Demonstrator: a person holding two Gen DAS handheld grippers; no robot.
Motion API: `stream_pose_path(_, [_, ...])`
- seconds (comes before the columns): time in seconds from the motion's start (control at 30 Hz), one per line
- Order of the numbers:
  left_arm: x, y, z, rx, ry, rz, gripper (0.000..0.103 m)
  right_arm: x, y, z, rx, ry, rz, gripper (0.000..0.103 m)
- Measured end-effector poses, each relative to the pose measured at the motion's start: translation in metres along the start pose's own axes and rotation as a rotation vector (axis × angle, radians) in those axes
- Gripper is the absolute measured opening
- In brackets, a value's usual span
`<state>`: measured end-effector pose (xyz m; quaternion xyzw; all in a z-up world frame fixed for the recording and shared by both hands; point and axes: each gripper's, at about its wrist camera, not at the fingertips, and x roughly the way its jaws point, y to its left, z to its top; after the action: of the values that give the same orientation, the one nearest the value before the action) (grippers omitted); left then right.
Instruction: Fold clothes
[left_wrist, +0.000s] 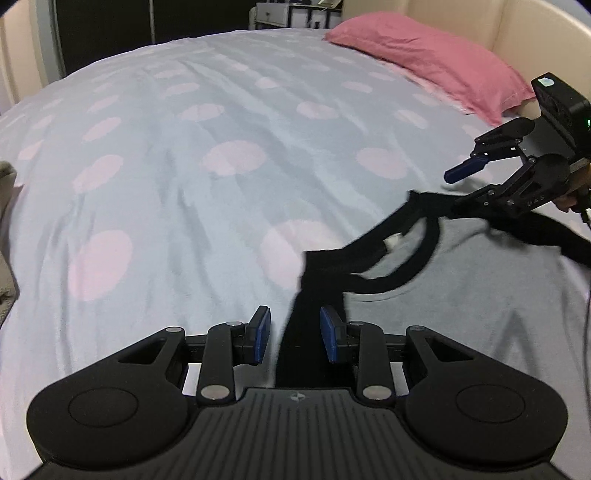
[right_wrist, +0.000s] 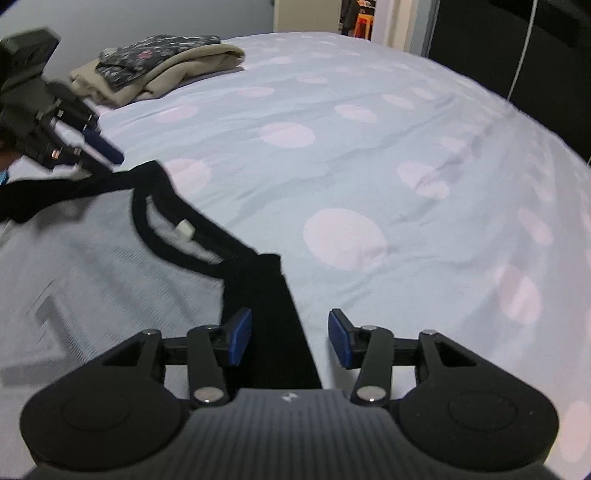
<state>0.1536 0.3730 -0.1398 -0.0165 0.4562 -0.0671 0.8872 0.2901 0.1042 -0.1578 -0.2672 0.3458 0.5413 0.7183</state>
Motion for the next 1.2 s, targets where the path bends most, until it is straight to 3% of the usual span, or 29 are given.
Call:
stream_pose_path(0.07, [0.006,0.006,-0.002,-0.015,-0.001,-0.001,0.027,0.009,-0.002,0.001,0.015,0.006,0.029,0.048])
stream_pose_path(0.13, [0.008,0.011,-0.005,-0.030,-0.015,-0.025,0.027,0.014,-0.002,0.002,0.023,0.007,0.066,0.030])
stream_pose_path(0.17, [0.008,0.012,-0.006,-0.036,-0.022,-0.046,0.027,0.014,-0.002,0.003,0.022,0.006,0.090,0.003])
stream_pose_path(0.2, [0.007,0.012,-0.006,-0.040,-0.024,-0.070,0.024,0.012,0.000,0.004,0.013,-0.002,0.106,0.004])
stream_pose_path(0.23, [0.007,0.012,-0.006,-0.044,-0.026,-0.094,0.007,0.010,0.003,0.004,0.000,-0.007,0.111,0.004])
stream_pose_path(0.27, [0.007,0.012,-0.006,-0.047,-0.025,-0.115,0.001,0.008,0.004,0.003,-0.001,-0.011,0.118,0.004])
stream_pose_path(0.37, [0.009,0.011,-0.001,-0.041,-0.012,-0.121,0.001,-0.005,-0.003,0.002,0.032,-0.053,0.117,0.004])
stream_pose_path(0.6, [0.010,0.011,0.033,-0.100,-0.083,-0.070,0.000,-0.044,-0.031,0.005,0.127,-0.198,0.035,0.001])
stream_pose_path(0.7, [0.015,0.004,0.046,-0.062,-0.084,-0.037,0.000,-0.046,-0.034,0.011,0.124,-0.206,0.020,0.001])
stream_pose_path(0.87, [0.025,0.004,0.043,-0.096,-0.094,0.002,0.000,-0.047,-0.037,0.013,0.133,-0.235,-0.003,0.001])
stream_pose_path(0.97, [0.037,0.004,0.029,-0.099,-0.036,0.009,0.000,-0.035,-0.040,0.008,0.156,-0.187,-0.017,0.001])
stream_pose_path(1.07, [0.037,0.004,0.027,-0.097,-0.044,0.004,0.005,-0.004,-0.034,-0.002,0.137,-0.028,-0.078,0.002])
stream_pose_path(1.13, [0.028,0.006,0.031,-0.106,-0.064,-0.005,0.009,0.004,-0.029,-0.005,0.160,-0.008,-0.103,0.006])
stream_pose_path(1.2, [0.012,0.008,0.035,-0.067,-0.071,0.005,0.011,-0.004,-0.026,-0.002,0.170,-0.047,-0.103,0.013])
